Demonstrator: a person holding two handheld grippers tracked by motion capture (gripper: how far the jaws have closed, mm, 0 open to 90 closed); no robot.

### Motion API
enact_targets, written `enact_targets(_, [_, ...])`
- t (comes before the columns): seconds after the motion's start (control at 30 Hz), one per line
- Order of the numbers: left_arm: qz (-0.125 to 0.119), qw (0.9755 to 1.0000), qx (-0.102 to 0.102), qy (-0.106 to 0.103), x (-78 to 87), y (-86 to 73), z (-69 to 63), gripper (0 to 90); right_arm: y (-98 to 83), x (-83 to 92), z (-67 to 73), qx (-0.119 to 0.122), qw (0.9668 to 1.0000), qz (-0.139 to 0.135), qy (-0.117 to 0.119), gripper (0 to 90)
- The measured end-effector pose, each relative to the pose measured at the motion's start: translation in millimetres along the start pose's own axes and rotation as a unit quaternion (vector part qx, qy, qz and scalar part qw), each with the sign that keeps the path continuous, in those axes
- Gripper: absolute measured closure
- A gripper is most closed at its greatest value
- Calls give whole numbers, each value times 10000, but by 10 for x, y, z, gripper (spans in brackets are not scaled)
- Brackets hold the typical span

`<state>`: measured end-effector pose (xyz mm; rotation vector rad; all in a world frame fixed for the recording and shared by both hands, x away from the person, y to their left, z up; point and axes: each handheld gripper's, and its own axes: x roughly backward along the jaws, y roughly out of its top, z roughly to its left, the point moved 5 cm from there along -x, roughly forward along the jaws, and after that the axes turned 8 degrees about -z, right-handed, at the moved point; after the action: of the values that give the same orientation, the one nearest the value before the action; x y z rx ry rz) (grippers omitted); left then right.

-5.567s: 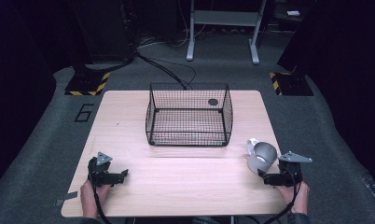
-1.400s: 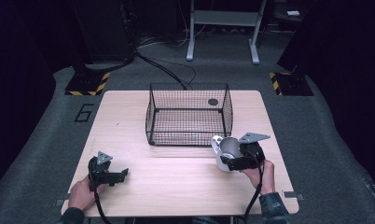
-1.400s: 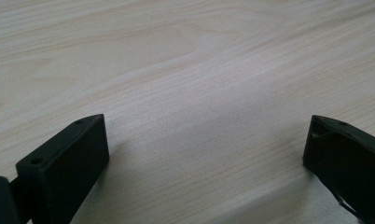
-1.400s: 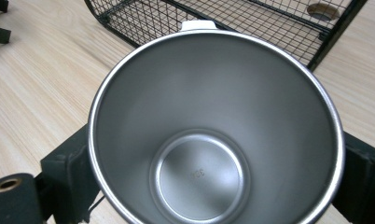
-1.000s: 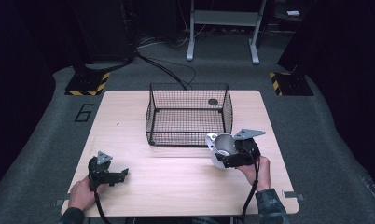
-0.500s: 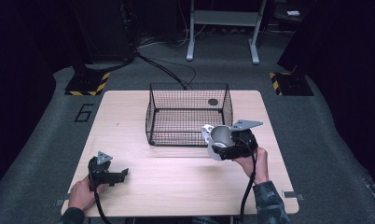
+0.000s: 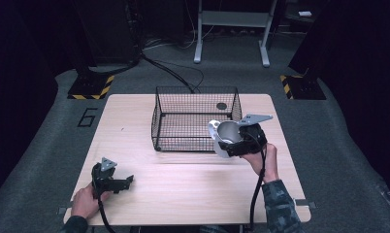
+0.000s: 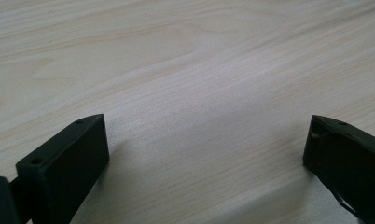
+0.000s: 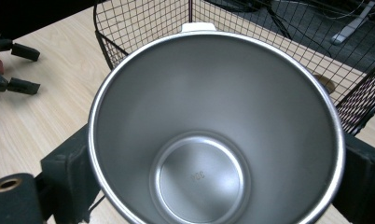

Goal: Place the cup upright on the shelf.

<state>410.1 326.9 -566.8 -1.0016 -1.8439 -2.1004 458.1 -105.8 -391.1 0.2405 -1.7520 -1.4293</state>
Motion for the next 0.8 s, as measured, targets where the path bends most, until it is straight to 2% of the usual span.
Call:
enact_targets(0.6, [-2, 10000, 4, 0, 0, 0, 0, 2, 302, -160, -124, 70, 9999, -75, -52, 71])
enact_targets(0.8, [8, 10000, -2, -1, 1, 0, 0, 2, 403, -274, -167, 108, 9999, -88, -52, 71])
